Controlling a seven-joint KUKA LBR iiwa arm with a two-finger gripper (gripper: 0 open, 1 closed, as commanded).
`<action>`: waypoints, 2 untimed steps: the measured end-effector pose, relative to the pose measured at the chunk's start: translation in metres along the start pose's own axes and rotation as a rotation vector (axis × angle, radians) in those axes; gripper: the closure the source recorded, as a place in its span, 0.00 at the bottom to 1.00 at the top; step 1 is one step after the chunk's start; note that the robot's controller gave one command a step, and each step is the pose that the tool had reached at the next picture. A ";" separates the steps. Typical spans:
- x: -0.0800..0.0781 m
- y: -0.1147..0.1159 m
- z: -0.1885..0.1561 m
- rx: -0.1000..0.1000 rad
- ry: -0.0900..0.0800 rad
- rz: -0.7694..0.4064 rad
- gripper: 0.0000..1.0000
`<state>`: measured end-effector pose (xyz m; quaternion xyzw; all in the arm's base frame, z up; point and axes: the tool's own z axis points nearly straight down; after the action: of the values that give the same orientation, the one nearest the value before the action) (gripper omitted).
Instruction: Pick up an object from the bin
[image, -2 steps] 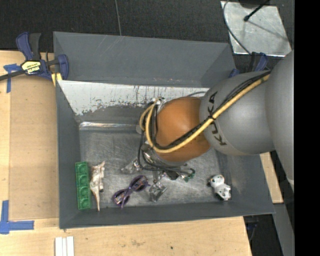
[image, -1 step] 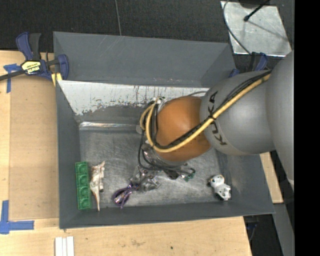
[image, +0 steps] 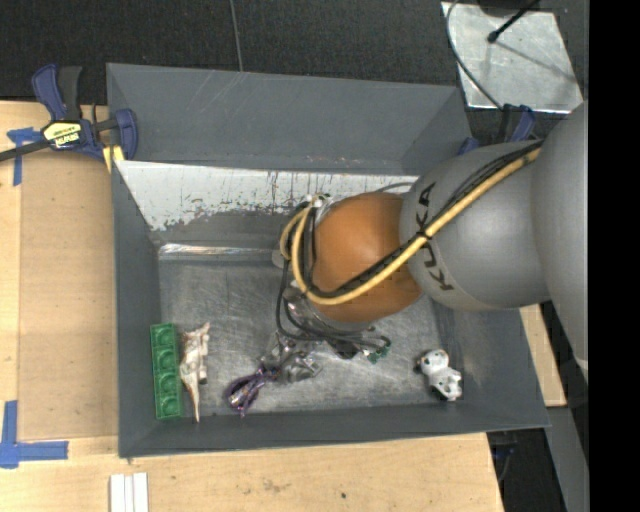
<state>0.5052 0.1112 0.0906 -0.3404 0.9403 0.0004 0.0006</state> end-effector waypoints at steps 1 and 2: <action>0.010 0.001 -0.048 -0.003 0.006 0.004 1.00; -0.011 -0.020 -0.063 0.006 -0.011 0.017 1.00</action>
Offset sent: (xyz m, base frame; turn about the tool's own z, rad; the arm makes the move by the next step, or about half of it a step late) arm 0.0481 -0.0109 0.0235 0.0262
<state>0.5265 0.1032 0.1535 -0.3326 0.9431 -0.0008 0.0066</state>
